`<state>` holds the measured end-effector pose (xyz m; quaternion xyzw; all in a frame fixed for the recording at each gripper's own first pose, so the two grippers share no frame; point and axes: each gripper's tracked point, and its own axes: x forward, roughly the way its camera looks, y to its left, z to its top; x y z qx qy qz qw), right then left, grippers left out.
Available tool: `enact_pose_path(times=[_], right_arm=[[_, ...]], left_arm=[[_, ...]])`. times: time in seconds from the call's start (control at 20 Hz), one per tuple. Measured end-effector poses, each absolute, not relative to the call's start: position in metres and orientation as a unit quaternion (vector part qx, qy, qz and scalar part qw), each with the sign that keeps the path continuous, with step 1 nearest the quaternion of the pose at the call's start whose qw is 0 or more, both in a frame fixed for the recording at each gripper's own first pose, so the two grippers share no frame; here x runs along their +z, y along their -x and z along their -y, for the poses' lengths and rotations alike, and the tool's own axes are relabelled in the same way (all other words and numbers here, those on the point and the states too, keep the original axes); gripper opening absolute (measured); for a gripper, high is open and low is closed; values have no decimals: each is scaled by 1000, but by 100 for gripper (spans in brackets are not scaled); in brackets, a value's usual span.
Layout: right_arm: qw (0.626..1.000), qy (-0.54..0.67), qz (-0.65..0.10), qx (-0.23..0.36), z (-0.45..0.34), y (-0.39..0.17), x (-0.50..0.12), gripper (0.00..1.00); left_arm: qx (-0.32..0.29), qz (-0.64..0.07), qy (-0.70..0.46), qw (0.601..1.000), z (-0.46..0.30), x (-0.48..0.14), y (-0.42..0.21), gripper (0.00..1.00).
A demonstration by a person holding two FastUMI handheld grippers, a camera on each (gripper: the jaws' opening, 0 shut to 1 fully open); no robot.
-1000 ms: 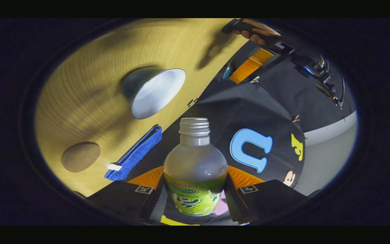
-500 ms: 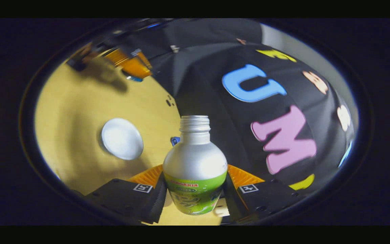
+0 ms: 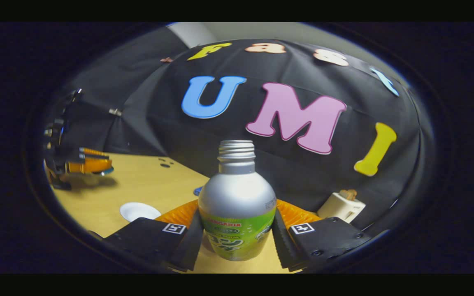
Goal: Open the teacup lid with one hand, grasp the water bottle and pour water into the teacup with the other hand; after pouring, place the water bottle on the coaster and then close the teacup lid.
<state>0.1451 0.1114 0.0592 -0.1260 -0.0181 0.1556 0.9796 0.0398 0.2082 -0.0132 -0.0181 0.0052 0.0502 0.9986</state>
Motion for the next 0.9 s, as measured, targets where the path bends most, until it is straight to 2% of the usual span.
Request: enact_pose_path(times=[0.15,0.4,0.6,0.65,0.8,0.9], right_arm=[[989,26,14,145,-95,-158,62,76],[981,-98,-25,163,-88,-187,37,77],[986,-94,-25,138,-80,-208,15,77],[987,-87,-29,135,-81,-210,7,73],[988,-71,-43,130,-81,-213,-8,81],[989,-68,-44,126,-80,-214,-11,77]], left_arm=[[50,-5,18,999,-208,-12,-40,33],[51,-5,18,999,-208,-12,-40,33],[51,-5,18,999,-208,-12,-39,33],[51,-5,18,999,-208,-12,-40,33],[50,-5,18,999,-208,-13,-40,33],[50,-5,17,999,-208,-13,-40,33]])
